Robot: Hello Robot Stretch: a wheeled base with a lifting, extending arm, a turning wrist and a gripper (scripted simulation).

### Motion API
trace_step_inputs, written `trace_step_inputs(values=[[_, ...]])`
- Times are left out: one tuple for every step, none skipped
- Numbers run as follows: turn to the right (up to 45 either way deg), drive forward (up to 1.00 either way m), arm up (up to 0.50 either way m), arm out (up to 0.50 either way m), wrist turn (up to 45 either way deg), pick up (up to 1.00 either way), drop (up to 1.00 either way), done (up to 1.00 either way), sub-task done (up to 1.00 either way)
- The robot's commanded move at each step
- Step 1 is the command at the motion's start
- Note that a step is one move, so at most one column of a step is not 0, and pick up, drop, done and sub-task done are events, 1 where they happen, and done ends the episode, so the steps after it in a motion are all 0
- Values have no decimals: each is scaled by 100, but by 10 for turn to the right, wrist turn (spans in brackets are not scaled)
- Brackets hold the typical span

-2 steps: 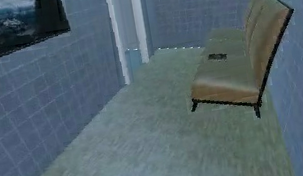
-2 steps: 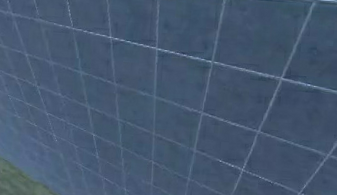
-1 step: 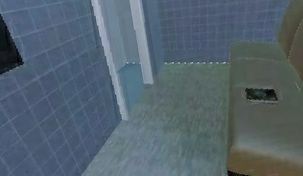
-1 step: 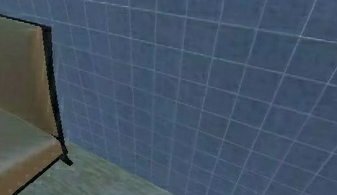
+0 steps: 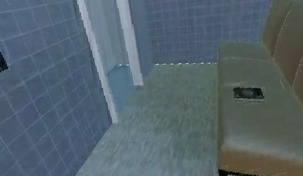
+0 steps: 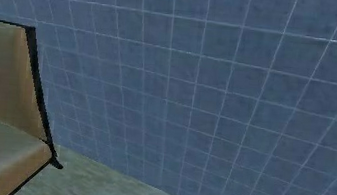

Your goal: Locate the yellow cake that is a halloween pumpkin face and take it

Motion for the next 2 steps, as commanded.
trace_step_inputs(values=[[0,80,0,0,0,0,0,0,0],[60,0,0,0,0,0,0,0,0]])
